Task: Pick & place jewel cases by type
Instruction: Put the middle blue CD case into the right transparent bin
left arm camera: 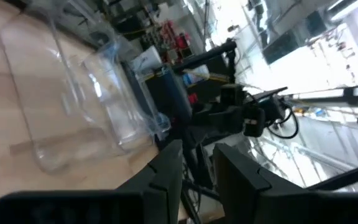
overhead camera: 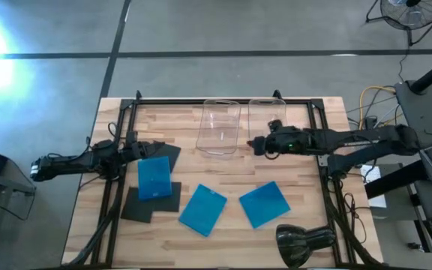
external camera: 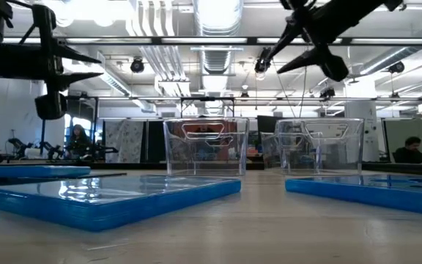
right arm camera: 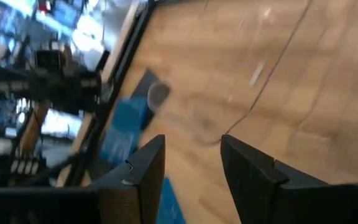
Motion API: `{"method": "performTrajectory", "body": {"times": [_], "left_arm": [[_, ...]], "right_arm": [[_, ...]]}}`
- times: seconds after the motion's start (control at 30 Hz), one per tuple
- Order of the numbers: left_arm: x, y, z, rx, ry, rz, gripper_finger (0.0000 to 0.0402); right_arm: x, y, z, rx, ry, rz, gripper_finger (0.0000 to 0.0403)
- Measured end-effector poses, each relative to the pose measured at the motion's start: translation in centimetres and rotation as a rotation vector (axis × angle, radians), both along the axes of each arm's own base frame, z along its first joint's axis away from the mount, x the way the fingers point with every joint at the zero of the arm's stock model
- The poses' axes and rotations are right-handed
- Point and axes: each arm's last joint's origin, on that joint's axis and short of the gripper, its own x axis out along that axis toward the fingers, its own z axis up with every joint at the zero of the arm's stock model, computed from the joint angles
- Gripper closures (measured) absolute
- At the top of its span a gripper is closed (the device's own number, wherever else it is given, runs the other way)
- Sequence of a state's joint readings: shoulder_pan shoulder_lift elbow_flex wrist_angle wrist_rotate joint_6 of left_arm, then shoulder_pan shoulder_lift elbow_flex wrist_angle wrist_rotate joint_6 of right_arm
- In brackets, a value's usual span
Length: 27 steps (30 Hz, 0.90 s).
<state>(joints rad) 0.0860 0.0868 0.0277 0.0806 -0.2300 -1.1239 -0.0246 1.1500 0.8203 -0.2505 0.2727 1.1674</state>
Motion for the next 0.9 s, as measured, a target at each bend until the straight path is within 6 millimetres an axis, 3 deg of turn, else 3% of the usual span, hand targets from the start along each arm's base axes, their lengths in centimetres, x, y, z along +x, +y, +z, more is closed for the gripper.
{"method": "performTrajectory", "body": {"times": [0.3,0.43,0.67,0.9], "left_arm": [[0.3,-0.7,-0.9,-0.061,0.163,-0.256,0.0330],[-0.2,-0.9,-0.1,0.025,0.372,-0.311,0.0332],[-0.6,-1.0,0.9,0.121,0.644,-0.400,0.0335],[0.1,-1.1,0.5,-0.010,0.761,-0.408,0.0336]], "right_arm": [[4.6,0.8,-2.6,0.205,0.126,0.246,0.0262],[6.3,1.0,-2.5,0.194,0.156,0.350,0.0263],[8.4,1.1,-2.8,0.216,0.193,0.434,0.0260],[9.2,1.1,-3.9,0.242,0.302,0.450,0.0269]]}}
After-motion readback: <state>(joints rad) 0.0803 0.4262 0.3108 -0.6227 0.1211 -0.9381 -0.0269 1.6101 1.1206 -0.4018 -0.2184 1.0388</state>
